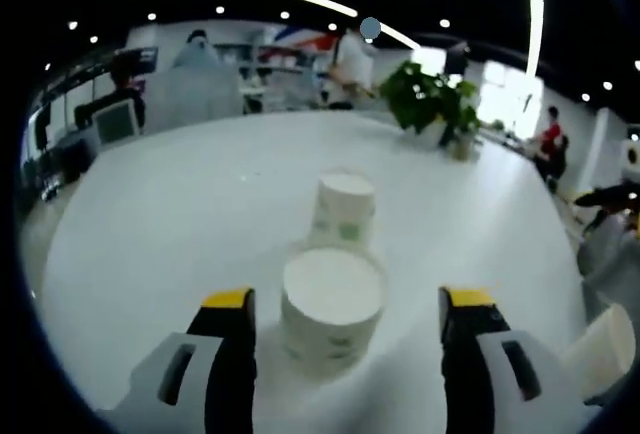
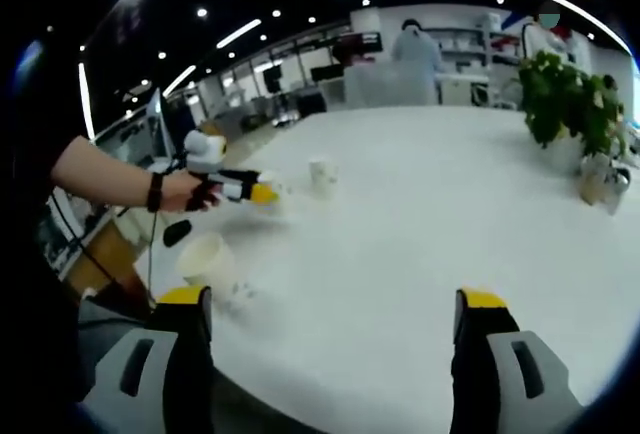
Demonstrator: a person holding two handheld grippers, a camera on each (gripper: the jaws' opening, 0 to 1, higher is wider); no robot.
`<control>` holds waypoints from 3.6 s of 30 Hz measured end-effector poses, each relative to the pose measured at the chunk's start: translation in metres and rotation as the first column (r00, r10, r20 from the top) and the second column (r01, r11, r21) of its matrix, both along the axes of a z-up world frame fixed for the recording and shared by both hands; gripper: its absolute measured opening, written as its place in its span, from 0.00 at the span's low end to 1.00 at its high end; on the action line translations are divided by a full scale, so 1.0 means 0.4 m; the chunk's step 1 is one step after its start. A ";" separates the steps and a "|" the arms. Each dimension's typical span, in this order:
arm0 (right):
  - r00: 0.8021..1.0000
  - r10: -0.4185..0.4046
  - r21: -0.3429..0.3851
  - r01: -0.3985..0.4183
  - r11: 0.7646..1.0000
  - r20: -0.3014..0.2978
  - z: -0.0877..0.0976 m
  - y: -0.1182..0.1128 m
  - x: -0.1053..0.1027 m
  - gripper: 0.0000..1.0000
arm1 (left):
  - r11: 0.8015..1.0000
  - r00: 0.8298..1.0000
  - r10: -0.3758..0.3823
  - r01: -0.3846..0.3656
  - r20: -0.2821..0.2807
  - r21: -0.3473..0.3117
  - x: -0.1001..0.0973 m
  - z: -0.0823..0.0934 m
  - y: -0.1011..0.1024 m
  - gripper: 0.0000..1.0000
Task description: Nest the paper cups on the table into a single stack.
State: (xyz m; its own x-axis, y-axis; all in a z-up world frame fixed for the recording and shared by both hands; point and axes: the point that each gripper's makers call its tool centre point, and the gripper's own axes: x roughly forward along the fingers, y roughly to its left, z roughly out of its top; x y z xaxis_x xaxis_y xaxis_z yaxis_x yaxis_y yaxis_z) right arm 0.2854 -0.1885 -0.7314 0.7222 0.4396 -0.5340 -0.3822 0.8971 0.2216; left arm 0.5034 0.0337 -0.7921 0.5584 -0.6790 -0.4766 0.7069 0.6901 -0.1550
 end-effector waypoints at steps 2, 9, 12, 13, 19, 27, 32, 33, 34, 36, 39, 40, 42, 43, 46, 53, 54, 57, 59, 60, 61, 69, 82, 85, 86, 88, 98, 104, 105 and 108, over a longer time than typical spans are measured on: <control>1.000 -0.003 -0.003 0.003 1.000 0.000 -0.001 -0.004 0.000 0.99 | 1.000 1.000 -0.003 0.003 0.003 0.003 0.003 0.001 -0.002 0.72; 1.000 -0.009 0.001 0.009 1.000 -0.004 -0.002 -0.002 0.005 0.99 | 0.999 0.999 -0.035 0.035 0.012 0.024 0.008 -0.005 -0.007 0.60; 1.000 -0.006 -0.004 0.006 1.000 -0.004 0.000 -0.001 0.007 0.99 | 0.999 1.000 -0.030 0.030 0.004 0.012 0.013 -0.005 -0.010 0.58; 1.000 -0.006 -0.002 0.006 1.000 -0.004 0.001 -0.001 0.008 0.99 | 0.999 0.999 -0.031 0.031 0.004 0.008 0.014 -0.005 -0.011 0.58; 1.000 -0.011 0.001 0.011 1.000 -0.008 -0.002 -0.004 0.009 0.99 | 1.000 1.000 -0.014 0.014 0.004 -0.006 0.026 0.003 -0.009 0.51; 1.000 -0.002 0.005 0.002 1.000 -0.004 0.004 0.004 0.014 0.99 | 1.000 1.000 -0.022 0.022 -0.004 0.002 0.028 -0.001 -0.008 0.43; 1.000 0.004 0.002 -0.003 1.000 -0.008 0.000 0.005 0.014 0.99 | 0.999 0.999 -0.042 0.042 0.005 0.010 0.020 0.000 -0.009 0.42; 1.000 0.002 0.005 -0.002 1.000 -0.007 0.001 0.005 0.014 0.99 | 0.999 0.999 -0.045 0.045 0.005 0.007 0.017 0.002 -0.009 0.42; 1.000 0.001 0.008 -0.001 1.000 -0.007 0.001 0.007 0.014 0.99 | 0.999 0.999 -0.046 0.046 0.005 0.008 0.016 0.003 -0.008 0.41; 1.000 0.001 0.007 -0.001 1.000 -0.009 -0.001 0.008 0.015 0.99 | 0.999 0.999 -0.043 0.043 0.002 0.003 0.014 0.007 -0.005 0.41; 1.000 0.003 0.013 -0.003 1.000 -0.005 0.004 0.013 0.018 0.99 | 0.999 0.999 -0.039 0.039 -0.005 -0.007 0.010 0.014 0.000 0.40; 1.000 0.005 0.011 -0.005 1.000 -0.002 0.006 0.014 0.019 0.99 | 0.999 0.999 -0.039 0.039 -0.007 -0.011 0.009 0.017 0.000 0.40; 1.000 0.010 0.011 -0.010 1.000 0.001 0.008 0.018 0.019 0.99 | 0.999 0.999 -0.037 0.037 -0.006 -0.012 0.006 0.024 0.004 0.40; 1.000 0.012 0.011 -0.013 1.000 0.003 0.010 0.020 0.020 0.99 | 0.999 0.999 -0.035 0.035 -0.003 -0.018 0.006 0.029 0.007 0.40; 1.000 0.020 0.012 -0.020 1.000 0.004 0.010 0.022 0.019 0.99 | 0.999 1.000 -0.026 0.026 -0.001 -0.023 0.002 0.042 0.013 0.40; 0.999 0.031 0.014 -0.031 0.999 0.018 0.019 0.022 0.011 0.99 | 0.999 1.000 -0.018 0.018 0.014 -0.042 -0.015 0.076 0.013 0.39; 0.999 0.031 0.015 -0.031 0.999 0.020 0.021 0.022 0.009 0.99 | 0.999 1.000 -0.017 0.018 0.014 -0.040 -0.018 0.079 0.013 0.39; 0.999 0.036 0.018 -0.037 0.999 0.030 0.026 0.021 0.003 0.99 | 0.999 0.999 -0.023 0.024 0.022 -0.034 -0.032 0.093 0.011 0.39; 0.999 0.036 0.020 -0.037 0.999 0.036 0.032 0.020 -0.001 0.99 | 0.999 0.999 -0.024 0.026 0.032 -0.035 -0.038 0.103 0.011 0.39; 0.998 0.037 0.024 -0.038 0.999 0.042 0.036 0.019 -0.004 0.99 | 0.999 0.999 -0.019 0.020 0.032 -0.041 -0.041 0.111 0.011 0.39; 0.998 0.037 0.023 -0.038 0.999 0.042 0.035 0.016 -0.006 0.99 | 0.999 1.000 -0.012 0.013 0.026 -0.047 -0.046 0.115 0.011 0.39; 0.997 0.055 0.036 -0.057 0.998 0.061 0.045 0.013 -0.012 0.99 | 1.000 1.000 0.001 0.000 0.023 -0.028 -0.083 0.140 0.009 0.39; 0.989 0.097 0.064 -0.105 0.992 0.107 0.078 0.020 -0.003 0.99 | 0.999 0.999 0.036 -0.036 0.005 -0.037 -0.137 0.186 -0.007 0.39; 0.988 0.105 0.068 -0.113 0.991 0.112 0.081 0.017 -0.001 0.99 | 0.999 0.999 0.026 -0.025 0.021 -0.025 -0.150 0.202 -0.013 0.39; 0.988 0.108 0.069 -0.116 0.991 0.113 0.082 0.016 -0.001 0.99 | 0.999 0.999 0.029 -0.028 0.030 -0.023 -0.151 0.211 -0.013 0.39; 0.987 0.111 0.074 -0.120 0.990 0.117 0.083 0.015 -0.001 0.99 | 0.999 0.999 0.026 -0.024 0.042 -0.039 -0.156 0.235 -0.021 0.39; 0.985 0.128 0.089 -0.138 0.986 0.115 0.081 0.015 -0.009 0.98 | 0.997 0.996 -0.006 0.013 0.084 -0.082 -0.174 0.326 -0.058 0.39; 0.984 0.128 0.103 -0.141 0.985 0.120 0.084 0.017 -0.010 0.98 | 0.995 0.994 -0.031 0.041 0.107 -0.091 -0.190 0.367 -0.082 0.39; 0.984 0.128 0.105 -0.141 0.984 0.120 0.085 0.017 -0.011 0.98 | 0.994 0.993 -0.045 0.056 0.113 -0.093 -0.198 0.375 -0.090 0.39; 0.984 0.127 0.108 -0.140 0.984 0.124 0.083 0.018 -0.011 0.98 | 0.992 0.990 -0.075 0.086 0.121 -0.088 -0.214 0.386 -0.105 0.39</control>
